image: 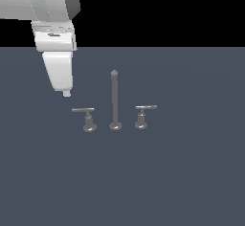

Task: Turn on the faucet by rotating a designated handle.

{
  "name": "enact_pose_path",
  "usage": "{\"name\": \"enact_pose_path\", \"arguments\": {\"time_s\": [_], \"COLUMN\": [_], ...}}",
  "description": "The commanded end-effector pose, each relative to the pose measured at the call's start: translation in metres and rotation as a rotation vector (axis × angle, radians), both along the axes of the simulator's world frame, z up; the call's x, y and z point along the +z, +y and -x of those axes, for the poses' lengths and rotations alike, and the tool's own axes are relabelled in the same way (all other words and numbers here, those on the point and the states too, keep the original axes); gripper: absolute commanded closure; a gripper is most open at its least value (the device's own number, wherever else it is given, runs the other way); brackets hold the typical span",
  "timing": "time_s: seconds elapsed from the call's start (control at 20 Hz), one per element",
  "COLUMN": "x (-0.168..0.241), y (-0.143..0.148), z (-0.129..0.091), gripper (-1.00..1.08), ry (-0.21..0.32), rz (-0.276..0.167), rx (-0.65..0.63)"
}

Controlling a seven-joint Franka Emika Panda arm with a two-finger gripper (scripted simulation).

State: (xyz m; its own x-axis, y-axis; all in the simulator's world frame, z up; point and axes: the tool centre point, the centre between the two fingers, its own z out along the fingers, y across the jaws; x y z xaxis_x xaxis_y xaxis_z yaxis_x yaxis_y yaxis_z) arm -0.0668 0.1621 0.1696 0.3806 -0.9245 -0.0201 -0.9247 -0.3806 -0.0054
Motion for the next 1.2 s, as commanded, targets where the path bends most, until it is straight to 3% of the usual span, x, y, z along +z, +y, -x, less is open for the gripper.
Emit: {"name": "enact_pose_path", "arguments": {"time_s": [0.0,0.65,1.15], "x": [-0.011,-0.065,-0.081], "y": [0.001,-0.003,-0.006], "z": [-0.010,-0.060,-0.076], "gripper": [1.08,1.08,1.08], "ry": [0.000,0.000,0.000], "rz": [0.003,0.020,0.023], "rx": [-0.039,-0.241,-0.304]}}
